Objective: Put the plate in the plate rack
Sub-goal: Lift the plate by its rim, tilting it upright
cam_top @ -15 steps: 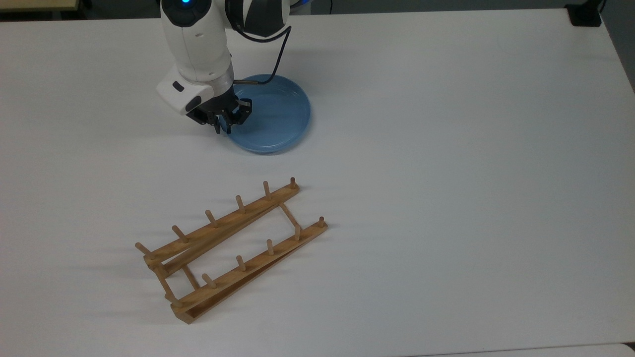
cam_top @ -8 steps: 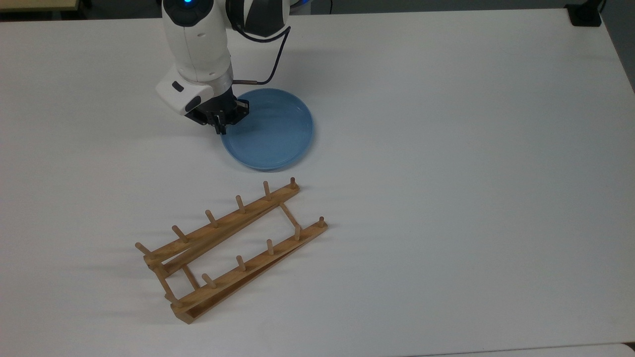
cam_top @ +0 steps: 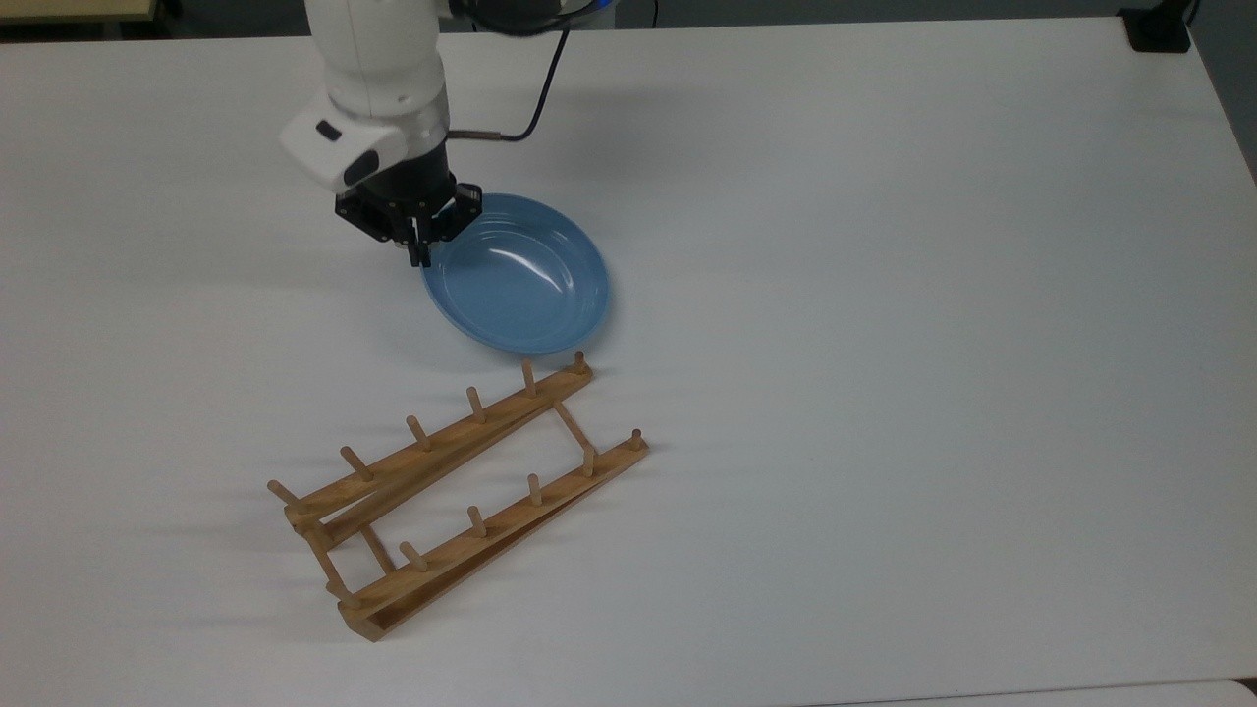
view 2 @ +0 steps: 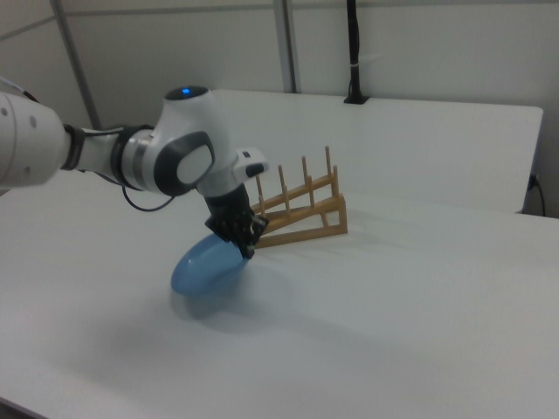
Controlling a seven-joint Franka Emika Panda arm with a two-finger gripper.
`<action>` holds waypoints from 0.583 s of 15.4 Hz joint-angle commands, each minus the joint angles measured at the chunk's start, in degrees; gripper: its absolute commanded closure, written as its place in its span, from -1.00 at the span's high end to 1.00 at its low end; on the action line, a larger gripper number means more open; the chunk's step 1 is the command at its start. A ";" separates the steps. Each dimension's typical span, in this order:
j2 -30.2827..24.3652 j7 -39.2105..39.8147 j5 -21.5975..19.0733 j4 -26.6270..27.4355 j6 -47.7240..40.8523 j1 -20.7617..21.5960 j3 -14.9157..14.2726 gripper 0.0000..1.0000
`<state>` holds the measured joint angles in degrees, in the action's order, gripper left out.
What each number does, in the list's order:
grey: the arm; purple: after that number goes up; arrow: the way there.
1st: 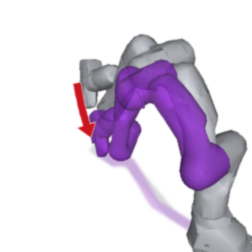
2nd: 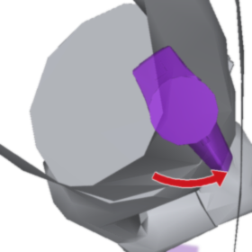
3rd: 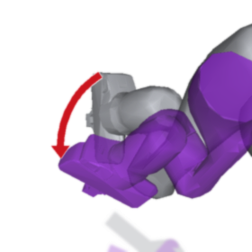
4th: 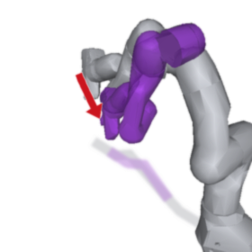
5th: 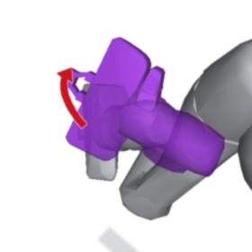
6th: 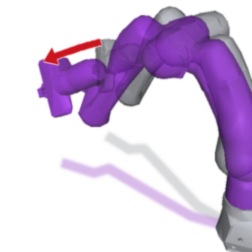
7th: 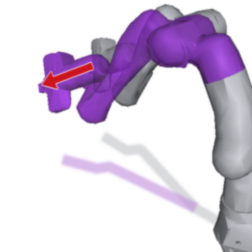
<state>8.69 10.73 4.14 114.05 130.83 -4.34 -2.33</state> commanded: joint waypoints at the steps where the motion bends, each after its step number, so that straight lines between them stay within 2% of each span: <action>1: -5.25 2.89 1.22 0.74 -1.35 0.38 1.88 -1.00; 4: -6.40 2.89 0.87 -5.05 -7.41 0.38 2.59 -1.00; 6: -6.49 0.62 0.52 -9.01 -7.96 0.38 4.25 -1.00; 9: -6.76 -8.77 2.79 -11.92 -4.89 0.47 5.40 -1.00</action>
<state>2.26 9.78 4.21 105.35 125.23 -4.23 2.05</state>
